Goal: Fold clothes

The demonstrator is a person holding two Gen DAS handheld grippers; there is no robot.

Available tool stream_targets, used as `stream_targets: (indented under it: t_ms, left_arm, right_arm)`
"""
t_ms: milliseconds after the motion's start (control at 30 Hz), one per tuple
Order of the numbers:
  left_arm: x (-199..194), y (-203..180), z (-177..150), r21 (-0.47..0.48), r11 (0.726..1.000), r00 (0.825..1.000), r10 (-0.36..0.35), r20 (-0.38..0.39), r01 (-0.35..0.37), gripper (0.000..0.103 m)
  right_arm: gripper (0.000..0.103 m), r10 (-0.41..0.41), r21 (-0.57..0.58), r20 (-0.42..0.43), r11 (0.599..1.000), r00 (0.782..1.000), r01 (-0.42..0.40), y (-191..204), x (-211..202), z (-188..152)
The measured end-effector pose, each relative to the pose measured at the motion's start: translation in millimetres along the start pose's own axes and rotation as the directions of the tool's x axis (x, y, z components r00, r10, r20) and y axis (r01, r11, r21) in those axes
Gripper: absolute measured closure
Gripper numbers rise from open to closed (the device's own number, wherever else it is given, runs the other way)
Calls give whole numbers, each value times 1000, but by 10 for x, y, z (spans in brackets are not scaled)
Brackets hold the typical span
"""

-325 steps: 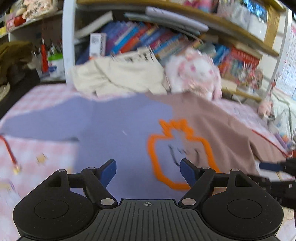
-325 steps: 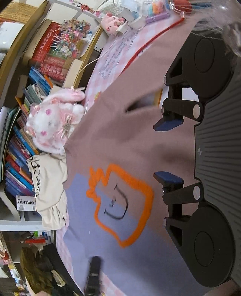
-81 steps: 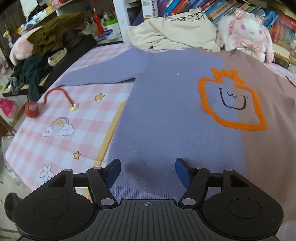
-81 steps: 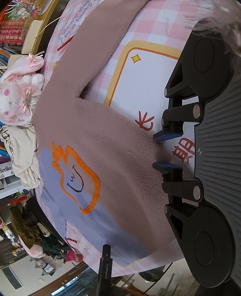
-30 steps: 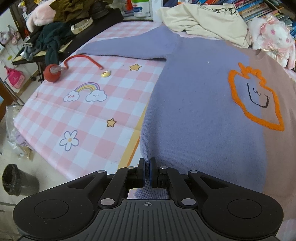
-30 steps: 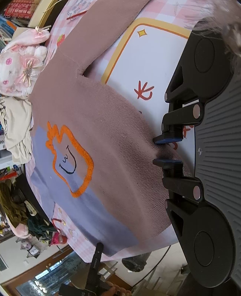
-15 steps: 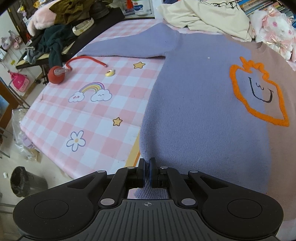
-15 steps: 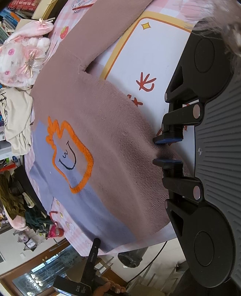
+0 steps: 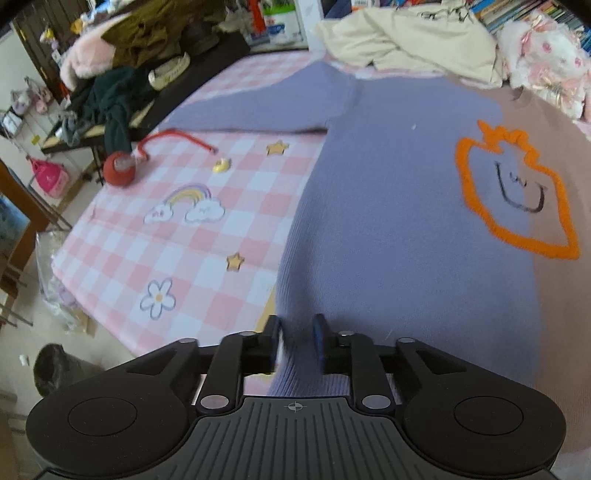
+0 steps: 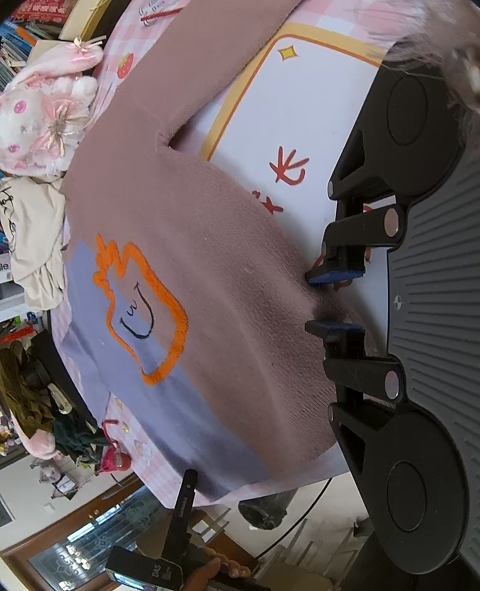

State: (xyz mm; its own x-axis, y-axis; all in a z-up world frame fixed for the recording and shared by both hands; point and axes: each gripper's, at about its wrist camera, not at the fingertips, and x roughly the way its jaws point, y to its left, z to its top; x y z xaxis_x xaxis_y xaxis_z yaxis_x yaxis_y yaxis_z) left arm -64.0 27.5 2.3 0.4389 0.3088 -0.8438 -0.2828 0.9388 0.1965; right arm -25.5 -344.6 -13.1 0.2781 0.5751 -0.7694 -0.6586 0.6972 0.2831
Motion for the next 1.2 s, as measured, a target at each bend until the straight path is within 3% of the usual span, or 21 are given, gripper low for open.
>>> stream_targets:
  t_ms: [167,233,400,700,967,1200]
  left_arm:
    - [-109,-53,88,-23,1000,995,20,95,-18,45]
    - [-156,-77,127,-32,999,991,25,133,-21,34]
    - [-195,-159,201,-21,1000,985,16,173,-13,23]
    - [-175,-314,227,39,999,984,2,176,-9,22]
    - [-150,-332,216,43,999,986,6,166,-13,22]
    - [-149,-354,214,48,999,986,10,164,-18,21]
  right_arm:
    - [58,-31,15,52,999,998,31,-18,-99,19]
    - [54,-51,28,75,998,996,49,-39,-135,30]
    - [38,-110,57,130,993,985,104,-79,-211,51]
    - [28,-190,88,182,980,965,177,-123,-272,78]
    - [26,-226,111,189,972,956,207,-146,-272,82]
    - [23,-287,129,215,956,933,264,-173,-291,90]
